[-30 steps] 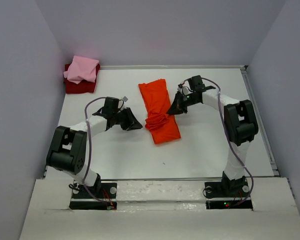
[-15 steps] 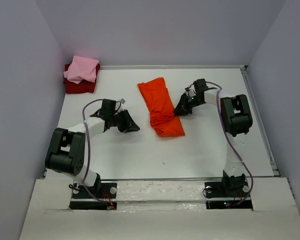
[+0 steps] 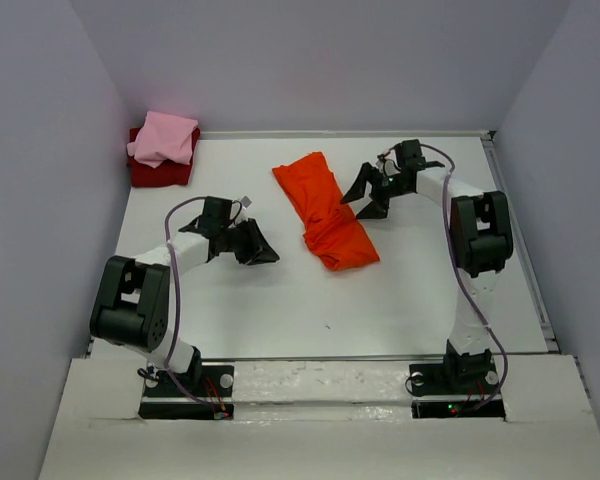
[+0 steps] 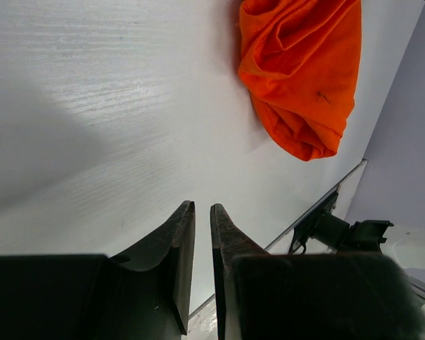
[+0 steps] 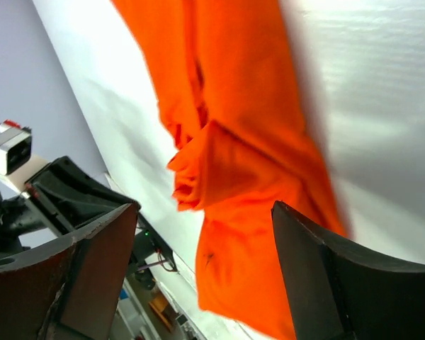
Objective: Fold and stack the t-shirts
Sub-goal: Fold the folded rectangular tshirt in 1/3 of the way
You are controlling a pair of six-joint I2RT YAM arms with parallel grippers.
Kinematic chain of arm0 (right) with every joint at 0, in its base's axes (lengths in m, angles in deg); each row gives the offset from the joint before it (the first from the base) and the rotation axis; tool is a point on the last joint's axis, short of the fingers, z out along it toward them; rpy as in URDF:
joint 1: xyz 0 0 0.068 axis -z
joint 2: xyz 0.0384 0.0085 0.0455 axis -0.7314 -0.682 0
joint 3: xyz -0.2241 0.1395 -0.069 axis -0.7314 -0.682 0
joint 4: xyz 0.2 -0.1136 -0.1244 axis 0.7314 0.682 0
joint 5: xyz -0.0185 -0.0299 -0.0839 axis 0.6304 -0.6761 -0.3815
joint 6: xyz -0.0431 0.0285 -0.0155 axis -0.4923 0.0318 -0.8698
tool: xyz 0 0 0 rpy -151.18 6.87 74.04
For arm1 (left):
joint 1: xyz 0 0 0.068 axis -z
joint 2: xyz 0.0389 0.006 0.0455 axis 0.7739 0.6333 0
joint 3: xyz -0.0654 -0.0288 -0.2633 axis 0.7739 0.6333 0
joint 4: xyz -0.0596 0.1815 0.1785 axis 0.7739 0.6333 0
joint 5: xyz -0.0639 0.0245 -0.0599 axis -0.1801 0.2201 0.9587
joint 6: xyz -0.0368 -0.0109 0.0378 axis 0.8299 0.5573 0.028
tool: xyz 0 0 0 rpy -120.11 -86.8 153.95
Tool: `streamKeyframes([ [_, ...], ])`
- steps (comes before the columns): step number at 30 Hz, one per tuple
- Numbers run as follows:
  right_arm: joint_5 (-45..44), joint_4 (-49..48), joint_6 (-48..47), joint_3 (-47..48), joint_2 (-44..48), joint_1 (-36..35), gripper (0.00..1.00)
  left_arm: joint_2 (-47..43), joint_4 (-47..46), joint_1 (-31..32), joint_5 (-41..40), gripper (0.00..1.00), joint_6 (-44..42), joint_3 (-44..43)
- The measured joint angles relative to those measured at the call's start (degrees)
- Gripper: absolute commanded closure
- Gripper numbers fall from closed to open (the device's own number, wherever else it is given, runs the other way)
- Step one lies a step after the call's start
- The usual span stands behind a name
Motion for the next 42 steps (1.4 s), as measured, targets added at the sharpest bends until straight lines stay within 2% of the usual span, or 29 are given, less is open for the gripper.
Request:
streamKeyframes([
  [3,-0.76,0.68,-0.5,-1.29,4.61,0.0,0.19,0.0,-0.02,0.0,0.15,0.75,0.0,-0.33],
  [4,-0.92,1.01,-0.68,-1.92,6.1,0.0,0.22,0.02,-0.02,0.0,0.22,0.75,0.0,-0.42],
  [5,-1.01,1.55,-0.9,-2.71,8.39,0.0,0.33,0.02,-0.04,-0.02,0.39,0.75,0.0,-0.57],
  [7,-0.94,1.81,-0.83,-4.39,12.13,0.0,0.43,0.11,-0.07,0.0,0.83,0.75,0.0,-1.03],
  [8,-0.52,1.7,-0.87,-6.14,14.6,0.02,0.67,0.31,-0.04,0.0,1.14,0.75,0.02,-1.46],
  [10,-0.09,1.38,-0.72,-10.34,18.47,0.0,0.94,1.03,-0.11,0.0,1.62,0.74,0.04,-2.47],
  [11,-0.02,1.36,-0.74,-12.98,20.28,0.0,1.0,1.66,-0.26,0.0,1.9,0.74,0.04,-3.15],
  [17,0.39,-0.02,-0.02,-25.35,21.53,0.0,1.0,6.67,-2.97,1.68,2.86,0.69,1.77,-6.58],
  [20,0.37,-0.46,0.5,-27.56,20.81,0.0,1.0,7.82,-4.28,3.02,2.93,0.69,3.3,-7.74],
  [26,0.63,-3.67,0.72,-26.82,18.58,0.0,1.0,11.43,-7.69,8.92,2.91,0.69,6.19,-13.03],
  [34,0.98,-5.22,0.7,-25.88,14.86,-0.24,1.0,15.28,-12.28,16.13,3.67,0.69,11.58,-15.52],
  [42,1.01,-6.78,0.2,-26.84,12.52,-0.26,1.0,17.51,-12.39,17.27,3.72,0.68,13.29,-20.09],
])
